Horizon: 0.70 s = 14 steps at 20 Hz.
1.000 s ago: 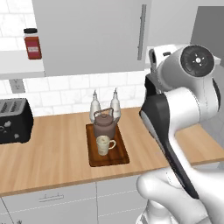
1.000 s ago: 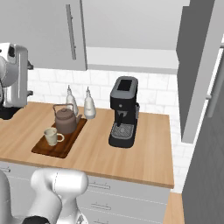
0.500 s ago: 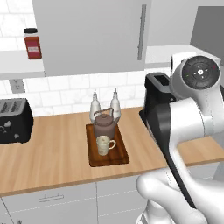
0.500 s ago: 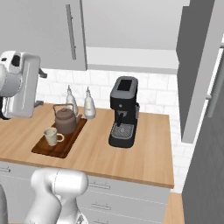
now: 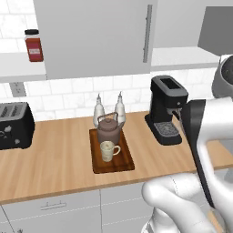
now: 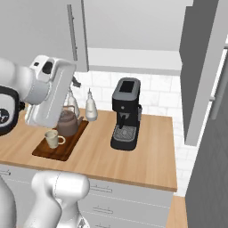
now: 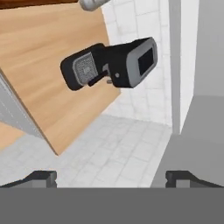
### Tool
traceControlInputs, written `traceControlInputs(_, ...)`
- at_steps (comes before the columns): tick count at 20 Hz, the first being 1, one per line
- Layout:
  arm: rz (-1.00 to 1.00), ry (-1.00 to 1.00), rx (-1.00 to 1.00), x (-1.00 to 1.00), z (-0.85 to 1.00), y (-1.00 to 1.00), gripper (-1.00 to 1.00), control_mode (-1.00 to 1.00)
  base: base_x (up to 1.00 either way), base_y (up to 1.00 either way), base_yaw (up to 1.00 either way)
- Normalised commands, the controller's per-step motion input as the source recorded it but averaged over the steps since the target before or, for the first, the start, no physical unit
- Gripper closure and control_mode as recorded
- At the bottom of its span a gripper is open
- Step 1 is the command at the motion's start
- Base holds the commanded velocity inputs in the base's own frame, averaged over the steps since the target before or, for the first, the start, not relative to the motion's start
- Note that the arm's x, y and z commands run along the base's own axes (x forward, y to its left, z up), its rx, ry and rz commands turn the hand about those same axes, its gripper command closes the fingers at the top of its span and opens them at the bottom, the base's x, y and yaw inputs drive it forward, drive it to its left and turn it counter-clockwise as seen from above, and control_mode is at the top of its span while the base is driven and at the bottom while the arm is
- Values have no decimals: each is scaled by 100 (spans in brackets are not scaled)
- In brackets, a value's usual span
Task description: Pick the kettle from the counter and place it on the tray. Then pick the mug from the cabinet and place it on the tray. Then close the cabinet doors.
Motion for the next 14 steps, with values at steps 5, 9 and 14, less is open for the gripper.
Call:
traceControlInputs(5, -12, 0, 12, -22, -3, -100, -100, -100, 0, 0, 0)
traceControlInputs(9, -24, 0, 6, -20, -6, -83, -100, -100, 0, 0, 0)
traceControlInputs(14, -26, 0, 0, -23, -3, -67, -100, -100, 0, 0, 0)
